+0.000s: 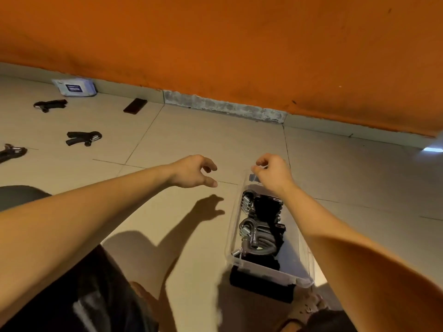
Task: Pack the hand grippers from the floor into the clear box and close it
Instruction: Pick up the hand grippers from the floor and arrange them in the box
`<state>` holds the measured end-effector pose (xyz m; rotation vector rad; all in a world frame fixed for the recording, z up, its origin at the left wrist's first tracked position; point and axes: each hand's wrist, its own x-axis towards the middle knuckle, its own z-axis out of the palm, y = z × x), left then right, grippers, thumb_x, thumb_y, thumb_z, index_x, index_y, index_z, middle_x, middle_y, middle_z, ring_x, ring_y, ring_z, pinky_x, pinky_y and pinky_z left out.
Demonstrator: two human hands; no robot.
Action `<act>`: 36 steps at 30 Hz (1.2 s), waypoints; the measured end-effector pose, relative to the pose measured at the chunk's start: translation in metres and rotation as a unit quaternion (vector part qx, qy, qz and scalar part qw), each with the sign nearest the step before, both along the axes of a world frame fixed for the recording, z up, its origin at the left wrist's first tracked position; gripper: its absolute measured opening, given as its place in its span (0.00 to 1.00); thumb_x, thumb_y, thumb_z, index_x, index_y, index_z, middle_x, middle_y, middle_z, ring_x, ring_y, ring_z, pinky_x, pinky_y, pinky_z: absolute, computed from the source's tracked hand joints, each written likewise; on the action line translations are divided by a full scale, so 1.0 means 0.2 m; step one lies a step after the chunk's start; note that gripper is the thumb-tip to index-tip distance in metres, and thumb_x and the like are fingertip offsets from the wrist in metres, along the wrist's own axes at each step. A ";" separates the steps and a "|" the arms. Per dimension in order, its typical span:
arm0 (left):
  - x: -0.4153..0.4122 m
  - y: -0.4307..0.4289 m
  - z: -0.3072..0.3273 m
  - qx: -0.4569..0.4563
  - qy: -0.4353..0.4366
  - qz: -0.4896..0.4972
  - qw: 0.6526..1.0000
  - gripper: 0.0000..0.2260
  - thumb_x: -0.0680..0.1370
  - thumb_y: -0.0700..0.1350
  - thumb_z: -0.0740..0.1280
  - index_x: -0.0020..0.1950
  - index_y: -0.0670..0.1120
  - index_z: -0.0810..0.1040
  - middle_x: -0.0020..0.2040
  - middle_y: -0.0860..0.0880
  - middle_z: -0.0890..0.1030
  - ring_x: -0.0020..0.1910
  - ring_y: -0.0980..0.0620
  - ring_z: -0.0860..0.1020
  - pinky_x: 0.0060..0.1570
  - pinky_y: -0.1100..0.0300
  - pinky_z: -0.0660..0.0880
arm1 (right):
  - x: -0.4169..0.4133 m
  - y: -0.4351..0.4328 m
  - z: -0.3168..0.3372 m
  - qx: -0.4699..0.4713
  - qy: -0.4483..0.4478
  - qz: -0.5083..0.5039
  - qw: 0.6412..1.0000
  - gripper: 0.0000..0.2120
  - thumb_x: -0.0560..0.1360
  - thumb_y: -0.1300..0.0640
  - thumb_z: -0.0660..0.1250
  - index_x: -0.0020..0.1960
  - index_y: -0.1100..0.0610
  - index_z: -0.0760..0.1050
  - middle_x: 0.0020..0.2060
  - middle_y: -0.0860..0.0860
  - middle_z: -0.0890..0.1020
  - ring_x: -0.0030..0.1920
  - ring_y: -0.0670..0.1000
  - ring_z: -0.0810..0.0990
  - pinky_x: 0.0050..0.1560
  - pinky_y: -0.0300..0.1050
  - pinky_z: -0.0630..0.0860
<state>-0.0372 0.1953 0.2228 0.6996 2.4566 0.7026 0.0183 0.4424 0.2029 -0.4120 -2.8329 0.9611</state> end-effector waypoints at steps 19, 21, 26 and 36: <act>0.01 -1.99 0.64 -0.101 0.138 0.175 0.970 0.19 0.77 0.55 0.73 0.63 0.47 0.81 0.58 0.49 0.83 0.54 0.50 0.80 0.56 0.53 0.78 | -0.24 -2.04 0.57 0.014 0.010 0.320 0.947 0.06 0.77 0.52 0.70 0.47 0.55 0.80 0.43 0.51 0.83 0.46 0.53 0.81 0.50 0.54 0.80; -0.03 -2.26 0.62 -0.083 0.137 0.207 0.965 0.19 0.77 0.54 0.73 0.64 0.46 0.81 0.60 0.49 0.82 0.55 0.50 0.80 0.56 0.54 0.77 | -0.34 -2.27 0.54 0.021 -0.004 0.332 0.943 0.06 0.78 0.53 0.70 0.47 0.55 0.80 0.43 0.52 0.83 0.46 0.54 0.81 0.50 0.54 0.80; -0.16 -2.92 0.60 -0.082 0.121 0.241 0.960 0.19 0.78 0.53 0.72 0.65 0.45 0.80 0.59 0.48 0.82 0.53 0.51 0.79 0.48 0.62 0.73 | -0.57 -2.76 0.49 0.030 -0.029 0.331 0.943 0.06 0.78 0.52 0.69 0.46 0.54 0.79 0.41 0.50 0.81 0.41 0.52 0.78 0.40 0.46 0.73; -0.63 -3.73 0.33 -0.080 0.085 0.315 0.942 0.13 0.77 0.50 0.74 0.58 0.46 0.82 0.56 0.48 0.83 0.52 0.51 0.79 0.51 0.57 0.73 | -1.04 -3.21 0.17 0.033 -0.073 0.276 0.958 0.07 0.77 0.55 0.70 0.44 0.58 0.80 0.39 0.50 0.82 0.42 0.54 0.80 0.48 0.53 0.78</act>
